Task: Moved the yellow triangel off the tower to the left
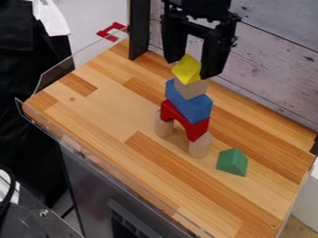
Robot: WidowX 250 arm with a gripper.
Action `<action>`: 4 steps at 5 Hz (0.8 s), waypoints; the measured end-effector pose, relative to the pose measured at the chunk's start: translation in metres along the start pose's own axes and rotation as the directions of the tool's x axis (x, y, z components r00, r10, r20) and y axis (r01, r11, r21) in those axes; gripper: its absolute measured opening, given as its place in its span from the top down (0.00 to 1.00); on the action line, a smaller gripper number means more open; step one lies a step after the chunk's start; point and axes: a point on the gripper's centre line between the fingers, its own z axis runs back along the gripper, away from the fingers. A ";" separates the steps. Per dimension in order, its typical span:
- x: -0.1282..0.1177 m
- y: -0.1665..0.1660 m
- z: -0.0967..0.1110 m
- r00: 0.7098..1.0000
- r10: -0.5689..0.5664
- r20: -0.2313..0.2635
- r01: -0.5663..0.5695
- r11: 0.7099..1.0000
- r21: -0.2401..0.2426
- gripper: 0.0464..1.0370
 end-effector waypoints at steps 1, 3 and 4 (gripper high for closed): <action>0.002 0.001 0.000 1.000 0.009 0.003 -0.009 1.000 0.002 0.04; 0.004 0.007 0.000 0.999 0.033 0.021 -0.034 0.999 0.027 0.07; 0.005 0.011 -0.002 0.999 0.040 0.027 -0.041 0.998 0.037 0.35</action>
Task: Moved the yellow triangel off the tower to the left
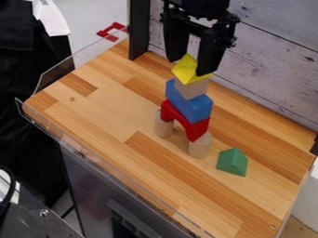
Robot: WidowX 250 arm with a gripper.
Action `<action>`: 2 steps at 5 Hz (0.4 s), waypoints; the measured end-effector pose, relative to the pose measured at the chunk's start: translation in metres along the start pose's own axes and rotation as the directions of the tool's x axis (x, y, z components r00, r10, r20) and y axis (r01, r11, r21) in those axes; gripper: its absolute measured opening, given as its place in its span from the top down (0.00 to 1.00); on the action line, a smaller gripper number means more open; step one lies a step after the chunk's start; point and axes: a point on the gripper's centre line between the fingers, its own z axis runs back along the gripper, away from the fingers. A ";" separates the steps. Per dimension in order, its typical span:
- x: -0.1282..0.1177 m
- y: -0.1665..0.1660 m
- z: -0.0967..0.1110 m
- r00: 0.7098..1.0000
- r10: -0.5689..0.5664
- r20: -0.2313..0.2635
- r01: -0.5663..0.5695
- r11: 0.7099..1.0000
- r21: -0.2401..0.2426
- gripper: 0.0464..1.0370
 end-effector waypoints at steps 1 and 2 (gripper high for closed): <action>0.000 0.000 -0.001 1.000 0.010 0.014 -0.010 1.000 0.001 0.51; -0.001 0.001 -0.001 0.999 0.021 0.025 -0.021 1.000 0.003 0.51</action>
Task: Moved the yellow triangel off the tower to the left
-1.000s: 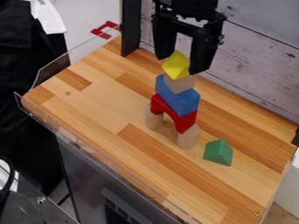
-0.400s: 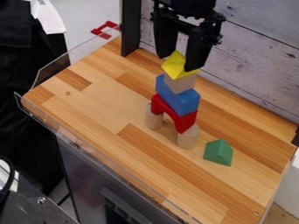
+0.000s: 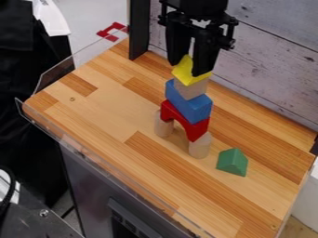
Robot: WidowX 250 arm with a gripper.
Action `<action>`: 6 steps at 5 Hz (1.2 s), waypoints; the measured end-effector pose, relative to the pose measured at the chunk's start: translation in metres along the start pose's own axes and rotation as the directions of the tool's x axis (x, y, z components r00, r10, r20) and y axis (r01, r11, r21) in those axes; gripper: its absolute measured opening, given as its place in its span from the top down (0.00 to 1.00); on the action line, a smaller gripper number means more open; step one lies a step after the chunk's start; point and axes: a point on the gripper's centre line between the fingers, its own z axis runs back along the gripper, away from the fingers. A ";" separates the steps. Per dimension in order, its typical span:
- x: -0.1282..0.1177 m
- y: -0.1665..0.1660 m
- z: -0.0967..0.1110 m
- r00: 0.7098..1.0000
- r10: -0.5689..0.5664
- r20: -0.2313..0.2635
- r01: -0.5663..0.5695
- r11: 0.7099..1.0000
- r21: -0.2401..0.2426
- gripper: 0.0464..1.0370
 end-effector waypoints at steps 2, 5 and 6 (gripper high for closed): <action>-0.009 0.022 0.027 0.994 0.092 0.066 -0.092 0.996 -0.005 0.51; -0.077 0.123 0.021 0.915 0.393 0.089 -0.393 0.919 -0.020 0.51; -0.082 0.154 -0.017 0.900 0.430 0.071 -0.428 0.903 -0.041 0.51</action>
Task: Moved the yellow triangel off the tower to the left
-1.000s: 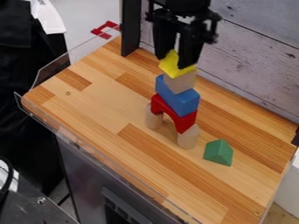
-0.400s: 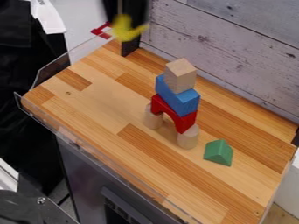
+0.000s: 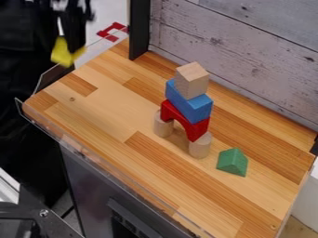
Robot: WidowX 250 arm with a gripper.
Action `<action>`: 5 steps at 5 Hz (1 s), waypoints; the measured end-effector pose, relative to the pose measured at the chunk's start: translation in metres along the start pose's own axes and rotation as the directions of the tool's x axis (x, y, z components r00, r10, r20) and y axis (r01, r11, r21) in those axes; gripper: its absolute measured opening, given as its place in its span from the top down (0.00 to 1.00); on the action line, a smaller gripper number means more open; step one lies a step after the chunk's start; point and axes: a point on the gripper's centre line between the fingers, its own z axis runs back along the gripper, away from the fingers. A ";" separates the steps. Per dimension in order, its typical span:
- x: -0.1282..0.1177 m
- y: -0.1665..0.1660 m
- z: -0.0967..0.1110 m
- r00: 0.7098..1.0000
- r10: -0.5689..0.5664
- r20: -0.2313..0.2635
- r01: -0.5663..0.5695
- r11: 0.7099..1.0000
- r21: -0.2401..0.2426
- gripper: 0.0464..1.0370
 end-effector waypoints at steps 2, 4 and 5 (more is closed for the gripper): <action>0.005 0.014 -0.055 0.999 -0.012 -0.043 0.012 1.000 -0.014 0.51; 0.015 -0.010 -0.086 0.988 -0.122 -0.090 0.122 0.993 -0.005 0.51; 0.017 -0.021 -0.090 0.983 -0.147 -0.108 0.147 0.989 -0.001 0.51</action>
